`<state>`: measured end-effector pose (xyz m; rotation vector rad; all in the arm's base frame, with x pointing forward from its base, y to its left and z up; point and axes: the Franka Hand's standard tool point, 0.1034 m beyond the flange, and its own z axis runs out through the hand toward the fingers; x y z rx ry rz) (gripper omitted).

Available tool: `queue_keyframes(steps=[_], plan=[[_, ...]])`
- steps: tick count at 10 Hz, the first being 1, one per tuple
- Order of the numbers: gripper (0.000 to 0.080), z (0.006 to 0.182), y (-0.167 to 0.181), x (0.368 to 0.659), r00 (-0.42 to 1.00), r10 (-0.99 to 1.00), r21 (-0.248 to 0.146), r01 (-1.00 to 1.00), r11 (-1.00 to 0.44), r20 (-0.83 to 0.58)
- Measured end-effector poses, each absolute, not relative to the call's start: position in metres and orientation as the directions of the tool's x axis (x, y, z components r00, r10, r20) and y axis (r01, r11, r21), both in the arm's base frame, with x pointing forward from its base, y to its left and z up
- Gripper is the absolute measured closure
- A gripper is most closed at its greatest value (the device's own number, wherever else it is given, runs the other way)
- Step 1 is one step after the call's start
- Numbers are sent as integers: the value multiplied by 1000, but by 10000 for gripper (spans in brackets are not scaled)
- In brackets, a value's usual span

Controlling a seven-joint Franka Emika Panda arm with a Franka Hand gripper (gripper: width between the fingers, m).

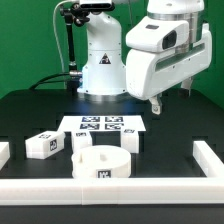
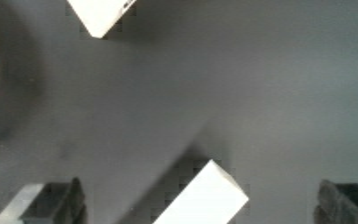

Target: Assemble stool

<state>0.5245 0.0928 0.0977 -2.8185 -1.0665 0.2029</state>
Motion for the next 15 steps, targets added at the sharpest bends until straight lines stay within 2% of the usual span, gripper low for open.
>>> queue_keyframes(steps=[4, 7, 9, 13, 15], plan=[[150, 95, 90, 525, 741, 666, -161, 650, -743, -83], [150, 67, 43, 550, 636, 772, -130, 765, -631, 0], [150, 56, 23, 568, 601, 799, -106, 797, -595, 33], [150, 54, 23, 570, 597, 801, -107, 799, -591, 35], [150, 46, 17, 571, 548, 836, -106, 834, -541, 42]])
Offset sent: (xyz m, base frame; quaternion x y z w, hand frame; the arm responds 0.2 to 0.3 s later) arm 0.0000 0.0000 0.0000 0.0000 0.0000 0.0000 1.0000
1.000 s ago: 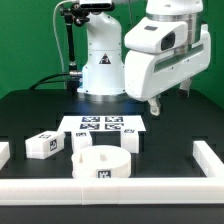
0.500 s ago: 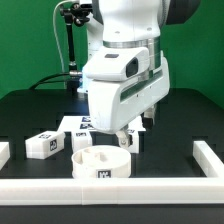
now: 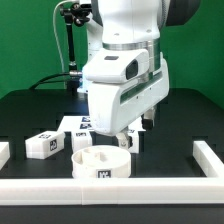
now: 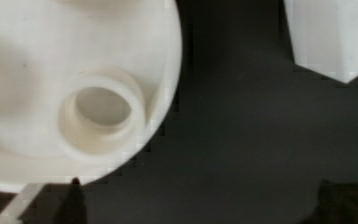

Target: Assemble stool

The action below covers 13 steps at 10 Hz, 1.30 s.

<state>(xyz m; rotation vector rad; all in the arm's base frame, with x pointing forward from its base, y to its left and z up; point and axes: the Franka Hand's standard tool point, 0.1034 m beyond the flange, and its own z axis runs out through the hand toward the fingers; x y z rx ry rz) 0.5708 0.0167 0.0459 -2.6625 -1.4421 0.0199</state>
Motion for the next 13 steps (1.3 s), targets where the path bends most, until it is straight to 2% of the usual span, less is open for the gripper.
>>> queue_keyframes(steps=[3, 5, 9, 13], plan=[[150, 38, 10, 582, 539, 841, -103, 840, -532, 50], [150, 29, 8, 579, 543, 838, -115, 836, -536, 45], [150, 27, -3, 577, 558, 829, -118, 826, -551, 42], [173, 17, -1, 572, 560, 828, -135, 824, -551, 36]])
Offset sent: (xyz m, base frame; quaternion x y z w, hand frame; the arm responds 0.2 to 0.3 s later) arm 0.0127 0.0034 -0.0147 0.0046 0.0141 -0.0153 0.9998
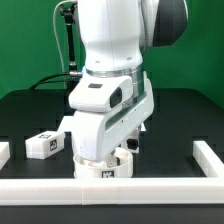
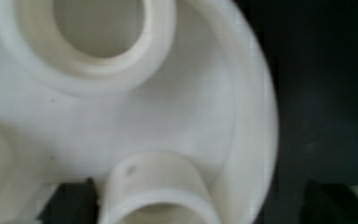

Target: Assemble stool

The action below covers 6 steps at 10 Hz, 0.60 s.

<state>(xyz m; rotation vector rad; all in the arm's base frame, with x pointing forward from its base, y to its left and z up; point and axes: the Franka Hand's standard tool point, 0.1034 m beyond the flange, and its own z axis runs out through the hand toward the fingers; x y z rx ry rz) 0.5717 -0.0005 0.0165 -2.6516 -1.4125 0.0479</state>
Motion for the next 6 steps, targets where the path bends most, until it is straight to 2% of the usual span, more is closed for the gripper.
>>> queue_keyframes(steps=[1, 2, 3, 6], plan=[[360, 16, -1, 572, 560, 828, -135, 824, -551, 36], [360, 17, -1, 572, 560, 828, -134, 824, -551, 37], [486, 17, -1, 572, 560, 828, -133, 824, -551, 37], [486, 17, -1, 572, 560, 828, -132, 824, -551, 38]])
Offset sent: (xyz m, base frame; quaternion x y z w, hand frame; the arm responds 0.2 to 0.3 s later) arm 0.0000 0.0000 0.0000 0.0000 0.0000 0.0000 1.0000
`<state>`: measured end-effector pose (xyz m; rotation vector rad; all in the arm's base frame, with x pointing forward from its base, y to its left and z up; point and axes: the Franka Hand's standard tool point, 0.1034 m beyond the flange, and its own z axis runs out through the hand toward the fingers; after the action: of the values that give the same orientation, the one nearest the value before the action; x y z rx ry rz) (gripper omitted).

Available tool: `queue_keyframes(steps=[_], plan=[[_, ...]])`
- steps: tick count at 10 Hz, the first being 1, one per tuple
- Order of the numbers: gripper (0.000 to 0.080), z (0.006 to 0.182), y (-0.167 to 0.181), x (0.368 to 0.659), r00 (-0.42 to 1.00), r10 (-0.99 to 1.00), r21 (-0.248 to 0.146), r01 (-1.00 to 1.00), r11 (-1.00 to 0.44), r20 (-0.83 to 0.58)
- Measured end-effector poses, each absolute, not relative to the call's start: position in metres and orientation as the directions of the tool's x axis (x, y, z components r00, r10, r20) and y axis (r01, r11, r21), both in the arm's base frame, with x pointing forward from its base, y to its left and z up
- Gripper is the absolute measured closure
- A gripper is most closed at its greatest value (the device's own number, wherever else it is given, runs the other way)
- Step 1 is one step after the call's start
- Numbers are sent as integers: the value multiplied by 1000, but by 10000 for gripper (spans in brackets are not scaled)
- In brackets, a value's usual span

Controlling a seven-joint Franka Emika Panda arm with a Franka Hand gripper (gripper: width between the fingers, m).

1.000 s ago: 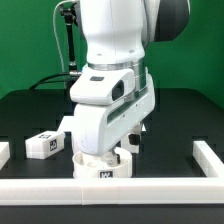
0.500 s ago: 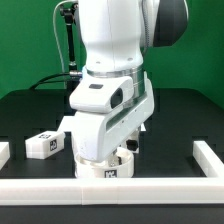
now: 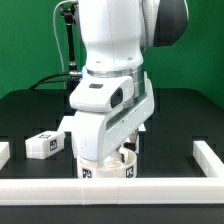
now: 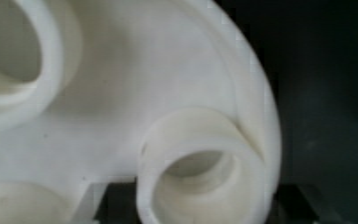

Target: Assemble stool

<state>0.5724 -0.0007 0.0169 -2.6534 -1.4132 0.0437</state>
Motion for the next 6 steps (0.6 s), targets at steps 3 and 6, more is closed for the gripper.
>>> queue_keyframes(steps=[3, 6], plan=[[486, 17, -1, 573, 560, 828, -132, 824, -551, 38], [486, 17, -1, 573, 560, 828, -132, 824, -551, 38]])
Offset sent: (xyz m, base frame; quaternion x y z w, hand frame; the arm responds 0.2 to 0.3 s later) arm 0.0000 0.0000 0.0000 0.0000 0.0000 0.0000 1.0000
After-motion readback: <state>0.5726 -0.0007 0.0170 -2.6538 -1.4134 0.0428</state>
